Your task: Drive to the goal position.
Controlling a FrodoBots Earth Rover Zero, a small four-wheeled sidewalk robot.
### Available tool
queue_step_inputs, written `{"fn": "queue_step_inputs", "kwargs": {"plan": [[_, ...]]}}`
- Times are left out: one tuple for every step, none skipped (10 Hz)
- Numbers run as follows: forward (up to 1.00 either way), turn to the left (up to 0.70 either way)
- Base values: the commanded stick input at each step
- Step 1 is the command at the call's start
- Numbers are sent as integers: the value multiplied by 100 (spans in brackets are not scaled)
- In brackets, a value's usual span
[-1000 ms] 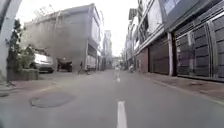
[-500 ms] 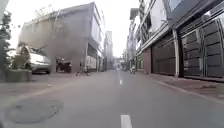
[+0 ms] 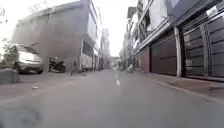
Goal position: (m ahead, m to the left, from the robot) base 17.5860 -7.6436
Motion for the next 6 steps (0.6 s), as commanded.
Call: {"fn": "queue_step_inputs", "kwargs": {"plan": [[100,6],[100,6],[100,6],[100,6],[100,6],[100,6]]}}
